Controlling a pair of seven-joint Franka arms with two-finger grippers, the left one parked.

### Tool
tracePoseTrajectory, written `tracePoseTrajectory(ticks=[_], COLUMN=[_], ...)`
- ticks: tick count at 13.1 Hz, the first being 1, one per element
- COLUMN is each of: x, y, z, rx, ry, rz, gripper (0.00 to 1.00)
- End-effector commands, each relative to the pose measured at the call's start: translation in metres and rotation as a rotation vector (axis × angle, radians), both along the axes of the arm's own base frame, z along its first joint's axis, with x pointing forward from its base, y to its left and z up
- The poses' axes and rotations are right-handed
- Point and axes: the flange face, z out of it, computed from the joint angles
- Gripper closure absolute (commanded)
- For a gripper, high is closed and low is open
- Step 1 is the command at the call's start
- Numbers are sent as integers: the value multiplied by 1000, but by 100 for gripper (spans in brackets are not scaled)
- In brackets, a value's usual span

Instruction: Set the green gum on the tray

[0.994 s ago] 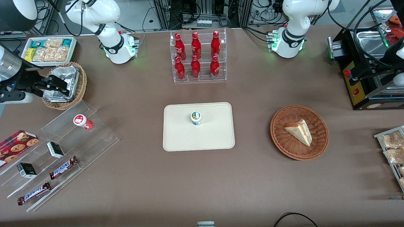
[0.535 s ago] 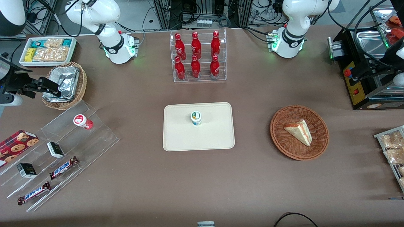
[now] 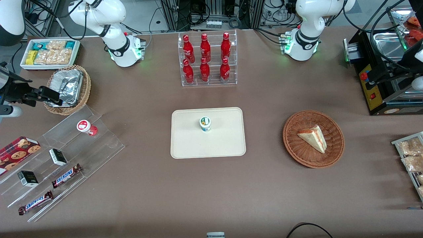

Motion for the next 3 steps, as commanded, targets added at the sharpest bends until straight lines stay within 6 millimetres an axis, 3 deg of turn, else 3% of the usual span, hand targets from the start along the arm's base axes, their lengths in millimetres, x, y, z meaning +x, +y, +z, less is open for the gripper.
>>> tracePoseTrajectory(ticks=[1, 3], x=[3, 3], y=[-12, -12], z=[7, 13], rx=[-10, -9], ry=[-2, -8], rz=[-9, -12], gripper=[0, 0])
